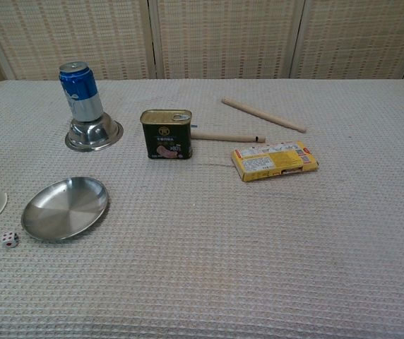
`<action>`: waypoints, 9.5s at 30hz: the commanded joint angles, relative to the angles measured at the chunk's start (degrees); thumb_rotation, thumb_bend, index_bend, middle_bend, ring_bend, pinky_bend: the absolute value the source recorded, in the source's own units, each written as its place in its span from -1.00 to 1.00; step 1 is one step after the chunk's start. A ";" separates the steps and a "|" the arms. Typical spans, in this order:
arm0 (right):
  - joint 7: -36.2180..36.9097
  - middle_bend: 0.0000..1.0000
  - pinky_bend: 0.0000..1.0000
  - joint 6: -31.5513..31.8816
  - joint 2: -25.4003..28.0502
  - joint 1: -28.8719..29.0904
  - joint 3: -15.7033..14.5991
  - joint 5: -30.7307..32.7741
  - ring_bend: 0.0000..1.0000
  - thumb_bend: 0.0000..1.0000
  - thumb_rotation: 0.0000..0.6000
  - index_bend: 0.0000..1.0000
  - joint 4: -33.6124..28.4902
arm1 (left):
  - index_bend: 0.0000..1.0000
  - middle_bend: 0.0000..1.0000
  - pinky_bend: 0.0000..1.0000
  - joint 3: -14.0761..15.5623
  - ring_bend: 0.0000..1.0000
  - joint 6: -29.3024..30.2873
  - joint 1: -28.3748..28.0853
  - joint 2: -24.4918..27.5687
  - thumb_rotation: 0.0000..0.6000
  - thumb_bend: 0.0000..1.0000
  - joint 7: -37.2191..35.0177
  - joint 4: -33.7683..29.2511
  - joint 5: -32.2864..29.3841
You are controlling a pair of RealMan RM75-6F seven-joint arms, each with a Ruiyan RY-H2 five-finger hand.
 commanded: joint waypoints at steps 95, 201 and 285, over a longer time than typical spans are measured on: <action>-1.76 -1.00 -1.00 -1.32 -1.01 0.75 0.85 2.48 -1.00 -0.65 0.86 -1.00 0.10 | 0.15 1.00 1.00 -3.26 1.00 -9.46 -8.93 -19.27 1.00 -0.20 4.83 13.65 -6.71; -2.69 -1.00 -1.00 -2.70 -1.39 1.23 0.35 2.89 -1.00 -0.66 0.85 -1.00 0.25 | -0.19 -0.06 1.00 -4.17 0.79 -13.64 -15.51 -12.07 1.00 -0.10 15.68 3.73 -8.72; -1.72 -1.00 -1.00 -2.73 -1.22 1.15 -0.24 1.98 -1.00 -0.65 0.86 -1.00 0.19 | -0.01 0.21 1.00 -0.24 0.78 -24.73 -21.63 -11.64 1.00 0.13 19.30 1.40 -10.76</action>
